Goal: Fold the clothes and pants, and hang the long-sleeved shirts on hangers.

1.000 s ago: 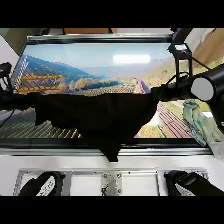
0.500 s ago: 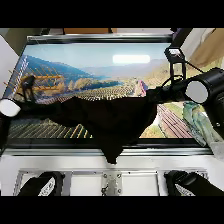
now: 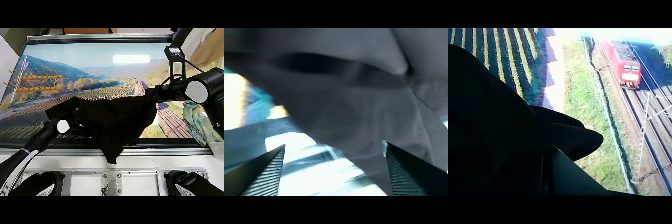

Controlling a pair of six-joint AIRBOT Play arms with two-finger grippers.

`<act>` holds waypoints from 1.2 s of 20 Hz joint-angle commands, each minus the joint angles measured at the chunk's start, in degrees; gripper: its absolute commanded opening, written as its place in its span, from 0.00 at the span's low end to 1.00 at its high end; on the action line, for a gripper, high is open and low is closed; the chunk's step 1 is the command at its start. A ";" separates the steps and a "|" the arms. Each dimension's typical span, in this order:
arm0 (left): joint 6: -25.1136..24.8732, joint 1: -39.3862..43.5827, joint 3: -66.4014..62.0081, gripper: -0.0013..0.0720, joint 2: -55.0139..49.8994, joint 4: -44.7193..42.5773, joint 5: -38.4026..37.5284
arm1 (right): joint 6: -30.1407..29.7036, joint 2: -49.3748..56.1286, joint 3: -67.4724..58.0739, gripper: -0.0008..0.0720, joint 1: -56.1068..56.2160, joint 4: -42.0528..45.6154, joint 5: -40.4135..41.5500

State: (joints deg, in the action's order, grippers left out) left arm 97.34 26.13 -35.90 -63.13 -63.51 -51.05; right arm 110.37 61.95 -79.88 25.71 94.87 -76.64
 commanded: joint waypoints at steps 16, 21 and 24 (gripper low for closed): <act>-1.33 -28.28 -34.05 0.05 35.06 -6.27 -37.59 | -11.93 -12.17 -15.21 0.03 -7.17 4.55 -26.64; -4.61 -43.21 -34.25 0.05 26.43 -7.80 -37.35 | -9.44 -12.20 -13.00 0.03 -7.15 1.64 -28.17; -5.42 -39.74 -34.40 0.05 12.04 -4.04 -30.51 | -9.07 -10.84 -6.64 0.03 -7.04 -6.14 -24.30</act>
State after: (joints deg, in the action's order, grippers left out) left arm 93.17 -13.39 -70.00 -41.28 -70.04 -85.84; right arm 100.51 50.41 -90.91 18.61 95.07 -103.28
